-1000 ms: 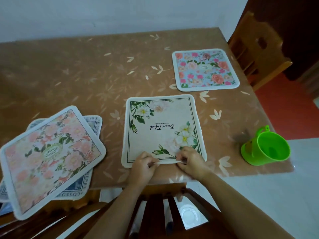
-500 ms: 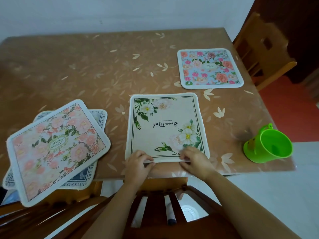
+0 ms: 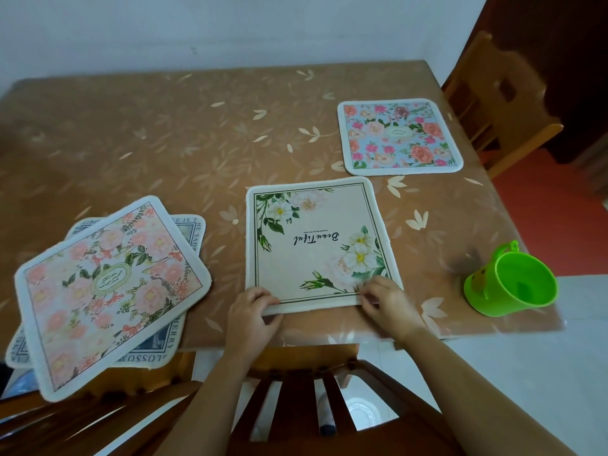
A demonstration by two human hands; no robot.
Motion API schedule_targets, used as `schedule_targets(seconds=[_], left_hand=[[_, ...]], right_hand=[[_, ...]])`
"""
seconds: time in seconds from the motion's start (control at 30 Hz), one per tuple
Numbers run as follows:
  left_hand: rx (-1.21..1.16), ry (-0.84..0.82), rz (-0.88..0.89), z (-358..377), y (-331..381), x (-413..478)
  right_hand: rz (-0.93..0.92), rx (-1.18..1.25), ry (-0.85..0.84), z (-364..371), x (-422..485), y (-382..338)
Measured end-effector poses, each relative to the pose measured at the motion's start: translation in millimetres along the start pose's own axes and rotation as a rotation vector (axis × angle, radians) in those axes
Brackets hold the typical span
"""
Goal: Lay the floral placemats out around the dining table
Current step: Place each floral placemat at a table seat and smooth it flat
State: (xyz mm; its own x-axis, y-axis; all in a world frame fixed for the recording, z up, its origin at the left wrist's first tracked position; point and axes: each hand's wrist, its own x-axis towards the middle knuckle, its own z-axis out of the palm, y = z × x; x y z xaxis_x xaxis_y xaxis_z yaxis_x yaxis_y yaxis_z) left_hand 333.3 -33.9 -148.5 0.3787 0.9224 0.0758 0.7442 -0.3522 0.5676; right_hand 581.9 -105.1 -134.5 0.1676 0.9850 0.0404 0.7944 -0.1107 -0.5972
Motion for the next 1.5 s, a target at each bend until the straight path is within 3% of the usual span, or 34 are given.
schedule_targets(seconds=[0.23, 0.33, 0.5, 0.8, 1.2, 1.33, 1.5], left_hand=[[0.01, -0.018, -0.034, 4.4, 2.2, 1.0], [-0.009, -0.03, -0.047, 2.9, 0.8, 0.3], [-0.036, -0.023, -0.041, 0.4, 1.3, -0.6], [-0.144, 0.011, -0.116, -3.9, 3.1, 2.6], [-0.191, -0.085, 0.014, -27.6, 23.7, 5.2], [-0.262, -0.133, 0.003, -16.0, 50.2, 6.8], [-0.295, -0.168, 0.086, 5.1, 82.1, 4.7]], right_hand=[[-0.213, -0.197, -0.283, 33.3, 16.0, -29.9], [-0.246, -0.25, -0.276, 44.5, 29.3, -42.6], [-0.476, -0.308, -0.227, 42.6, 35.9, -52.9], [-0.351, -0.075, -0.193, 40.9, 31.9, -65.7], [-0.211, -0.001, -0.231, -6.0, 12.0, -38.1], [-0.171, 0.005, -0.29, -20.2, -0.5, -31.1], [-0.154, 0.077, -0.24, -26.3, -10.1, -38.6]])
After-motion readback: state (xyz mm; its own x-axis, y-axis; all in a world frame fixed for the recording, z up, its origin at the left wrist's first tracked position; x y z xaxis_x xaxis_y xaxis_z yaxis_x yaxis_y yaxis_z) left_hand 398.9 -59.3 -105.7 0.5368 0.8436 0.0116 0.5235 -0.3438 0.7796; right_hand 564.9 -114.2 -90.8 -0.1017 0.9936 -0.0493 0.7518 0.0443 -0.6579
